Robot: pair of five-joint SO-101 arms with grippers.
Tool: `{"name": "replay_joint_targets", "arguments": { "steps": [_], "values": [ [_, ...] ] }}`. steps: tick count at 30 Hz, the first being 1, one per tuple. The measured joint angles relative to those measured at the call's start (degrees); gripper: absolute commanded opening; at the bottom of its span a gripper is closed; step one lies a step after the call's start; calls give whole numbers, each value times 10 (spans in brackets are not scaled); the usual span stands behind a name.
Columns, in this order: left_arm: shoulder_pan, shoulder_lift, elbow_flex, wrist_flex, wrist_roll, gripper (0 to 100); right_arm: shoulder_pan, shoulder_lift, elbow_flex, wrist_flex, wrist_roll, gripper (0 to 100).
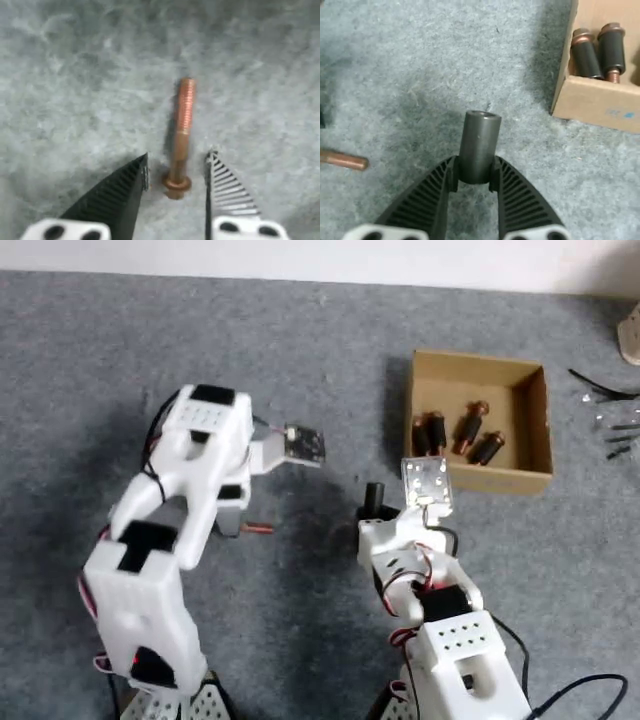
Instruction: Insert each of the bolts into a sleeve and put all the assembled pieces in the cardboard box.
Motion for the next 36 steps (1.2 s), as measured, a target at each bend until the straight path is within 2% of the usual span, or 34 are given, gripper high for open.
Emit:
{"name": "replay_joint_targets", "arguments": {
  "steps": [3, 5, 9, 13, 15, 17, 24, 32, 36],
  "values": [
    [0, 33, -74, 34, 92, 182, 0, 0, 0, 0, 0, 4],
    [2, 37, -115, 62, 206, 185, 0, 0, 0, 0, 0, 4],
    [0, 37, -141, 125, 513, 182, 0, 0, 0, 0, 0, 4],
    [0, 37, -141, 137, 847, 182, 0, 0, 0, 0, 0, 4],
    [0, 37, -141, 139, 964, 182, 0, 0, 0, 0, 0, 4],
    [0, 37, -141, 140, 1053, 182, 0, 0, 0, 0, 0, 4],
    [9, 37, -93, 142, 1269, 185, 0, 0, 0, 0, 0, 4],
    [11, 37, -68, 140, 1304, 186, 0, 0, 0, 0, 0, 4],
    [12, 37, -23, 92, 1304, 186, 0, 0, 0, 0, 0, 4]
  ]
}}
